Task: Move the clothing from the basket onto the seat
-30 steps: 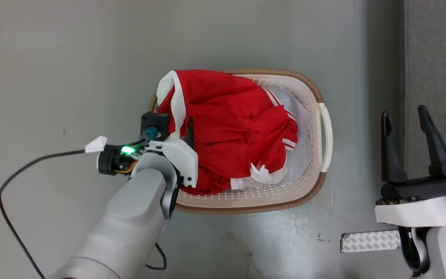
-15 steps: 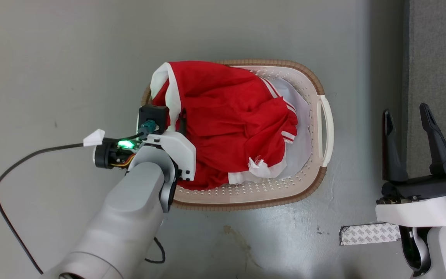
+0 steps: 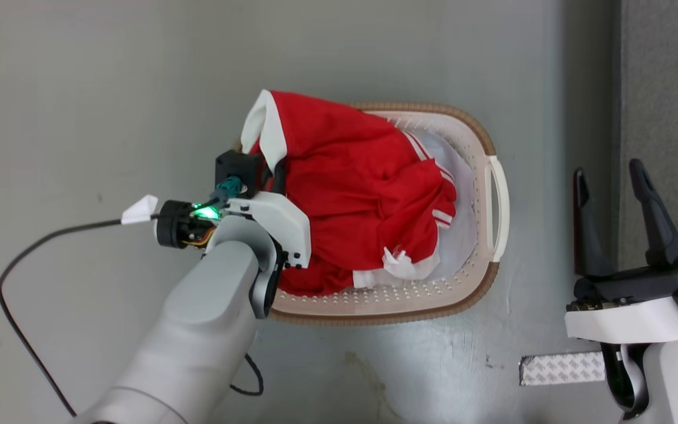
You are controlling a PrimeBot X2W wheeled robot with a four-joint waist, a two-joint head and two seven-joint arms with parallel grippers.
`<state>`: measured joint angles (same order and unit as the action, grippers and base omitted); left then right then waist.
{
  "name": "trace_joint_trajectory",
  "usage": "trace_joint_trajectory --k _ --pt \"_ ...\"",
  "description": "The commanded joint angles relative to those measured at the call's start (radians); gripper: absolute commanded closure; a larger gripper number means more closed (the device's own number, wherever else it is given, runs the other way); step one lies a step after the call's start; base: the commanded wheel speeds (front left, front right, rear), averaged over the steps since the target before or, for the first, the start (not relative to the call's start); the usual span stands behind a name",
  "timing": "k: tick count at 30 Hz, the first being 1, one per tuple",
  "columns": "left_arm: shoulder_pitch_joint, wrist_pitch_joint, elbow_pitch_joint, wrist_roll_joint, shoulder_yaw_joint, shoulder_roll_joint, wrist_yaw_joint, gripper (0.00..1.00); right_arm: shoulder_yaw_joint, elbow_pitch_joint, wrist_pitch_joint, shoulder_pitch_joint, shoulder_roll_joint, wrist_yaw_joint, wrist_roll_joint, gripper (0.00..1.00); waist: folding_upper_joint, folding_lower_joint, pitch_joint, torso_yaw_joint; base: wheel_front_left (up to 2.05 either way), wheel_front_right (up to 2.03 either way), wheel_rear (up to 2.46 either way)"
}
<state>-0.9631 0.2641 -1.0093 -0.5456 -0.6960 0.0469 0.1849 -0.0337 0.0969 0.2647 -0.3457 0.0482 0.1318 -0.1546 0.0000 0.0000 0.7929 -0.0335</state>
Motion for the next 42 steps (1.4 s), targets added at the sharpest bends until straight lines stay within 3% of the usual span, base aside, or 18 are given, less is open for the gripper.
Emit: trace_joint_trajectory --k 1,8,20,32,42 --pt "0.024 0.001 0.014 0.018 0.012 0.006 -0.005 1.0 -0.005 0.008 -0.001 -0.01 0.004 -0.002 -0.008 0.0 0.0 0.0 -0.029 0.004 0.0 0.0 0.0" --pt "0.15 0.001 0.126 0.073 0.095 0.03 -0.028 1.0 -0.028 0.049 -0.001 0.012 0.004 -0.002 -0.049 0.0 0.0 0.0 -0.177 0.003 0.0 0.0 0.0" --pt "0.452 0.001 0.387 0.17 0.206 0.057 -0.063 1.0 -0.046 0.138 -0.001 0.148 0.004 -0.002 -0.107 0.0 0.0 0.0 -0.556 0.008 0.0 0.0 0.0" --pt "0.672 0.001 0.65 0.207 0.255 0.097 -0.054 1.0 -0.084 0.164 -0.001 0.258 0.004 -0.002 -0.117 0.0 0.0 0.0 -0.777 0.007 0.0 0.0 0.0" --pt "0.727 -0.035 0.84 0.214 0.262 0.152 -0.027 1.0 -0.104 0.138 -0.001 0.29 0.004 -0.002 -0.113 0.0 0.0 0.0 -0.832 0.01 0.0 0.0 0.0"
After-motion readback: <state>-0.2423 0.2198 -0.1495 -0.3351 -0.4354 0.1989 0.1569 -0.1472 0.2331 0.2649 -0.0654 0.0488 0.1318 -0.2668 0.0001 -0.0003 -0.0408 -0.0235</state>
